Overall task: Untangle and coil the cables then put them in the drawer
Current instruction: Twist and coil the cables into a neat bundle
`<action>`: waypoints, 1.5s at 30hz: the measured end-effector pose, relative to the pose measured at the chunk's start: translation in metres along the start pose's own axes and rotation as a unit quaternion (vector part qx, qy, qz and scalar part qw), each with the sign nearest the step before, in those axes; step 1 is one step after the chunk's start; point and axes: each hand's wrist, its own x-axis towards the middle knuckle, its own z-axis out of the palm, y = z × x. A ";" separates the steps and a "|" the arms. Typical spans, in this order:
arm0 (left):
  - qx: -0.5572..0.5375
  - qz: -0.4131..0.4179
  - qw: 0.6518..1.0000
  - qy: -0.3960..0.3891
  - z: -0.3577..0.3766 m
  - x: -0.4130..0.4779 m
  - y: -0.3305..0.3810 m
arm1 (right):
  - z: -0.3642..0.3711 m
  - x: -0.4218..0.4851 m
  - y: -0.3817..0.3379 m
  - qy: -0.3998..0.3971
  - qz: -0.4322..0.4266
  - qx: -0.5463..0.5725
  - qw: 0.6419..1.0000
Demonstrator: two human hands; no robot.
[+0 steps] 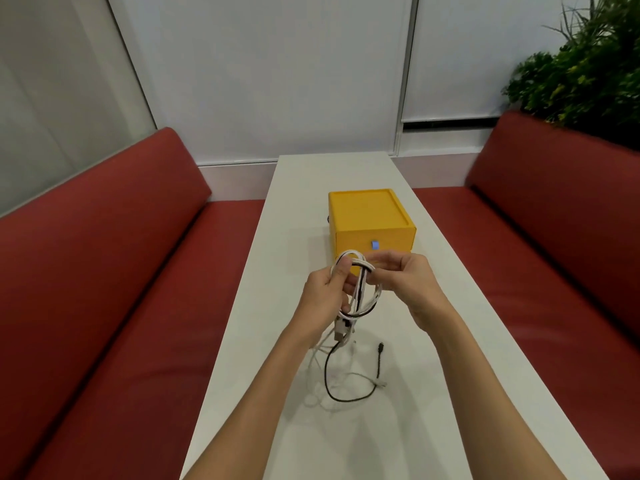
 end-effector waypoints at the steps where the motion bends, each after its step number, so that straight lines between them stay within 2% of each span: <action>1: -0.016 -0.015 1.000 0.016 0.000 0.000 -0.001 | 0.002 0.000 0.001 0.015 -0.011 0.007 1.000; 3: -0.045 -0.037 0.997 0.043 0.000 -0.002 -0.004 | 0.008 -0.002 0.003 0.043 -0.076 -0.020 0.996; 4: -0.062 -0.044 0.995 0.056 0.000 -0.003 -0.004 | 0.013 -0.004 0.005 0.056 -0.123 -0.069 0.988; 7: -0.104 -0.050 0.989 0.094 0.000 -0.007 -0.005 | 0.026 -0.010 0.017 0.077 -0.228 -0.236 0.942; 9: -0.109 -0.045 0.986 0.114 0.000 -0.010 -0.007 | 0.029 -0.013 0.024 0.075 -0.247 -0.310 0.915; 11: -0.100 -0.037 0.986 0.131 0.000 -0.012 -0.008 | 0.031 -0.017 0.027 0.074 -0.236 -0.335 0.909; 15: -0.093 -0.012 0.988 0.123 0.000 -0.014 -0.008 | 0.042 -0.030 0.022 0.025 -0.103 -0.194 0.975; 18: -0.062 0.006 0.994 0.086 0.001 -0.016 -0.015 | 0.047 -0.028 0.020 0.017 -0.020 -0.045 0.999; 21: 0.011 0.042 0.997 0.056 -0.003 -0.016 -0.022 | 0.040 -0.027 0.016 0.017 0.065 0.045 0.997; 25: 0.079 0.069 0.994 0.028 -0.014 -0.014 -0.024 | 0.025 -0.027 0.009 -0.010 0.126 -0.019 0.992; 27: 0.093 0.075 0.992 0.026 -0.024 -0.011 -0.026 | 0.014 -0.025 0.007 -0.036 0.163 -0.009 0.986; 30: 0.125 0.076 0.989 0.017 -0.046 -0.005 -0.029 | -0.005 -0.020 0.008 -0.035 0.213 0.126 0.968; 33: 0.141 0.071 0.988 0.007 -0.059 0.001 -0.025 | -0.021 -0.014 0.012 -0.018 0.231 0.279 0.932; 35: 0.142 0.070 0.987 0.012 -0.064 0.006 -0.020 | -0.031 -0.011 0.007 -0.045 0.238 0.281 0.929; 39: 0.144 0.078 0.986 0.023 -0.076 0.013 -0.008 | -0.061 -0.007 -0.007 -0.126 0.229 0.211 0.942; 45: 0.140 0.104 0.984 0.026 -0.076 0.023 0.017 | -0.078 -0.009 -0.020 -0.165 0.204 0.102 0.959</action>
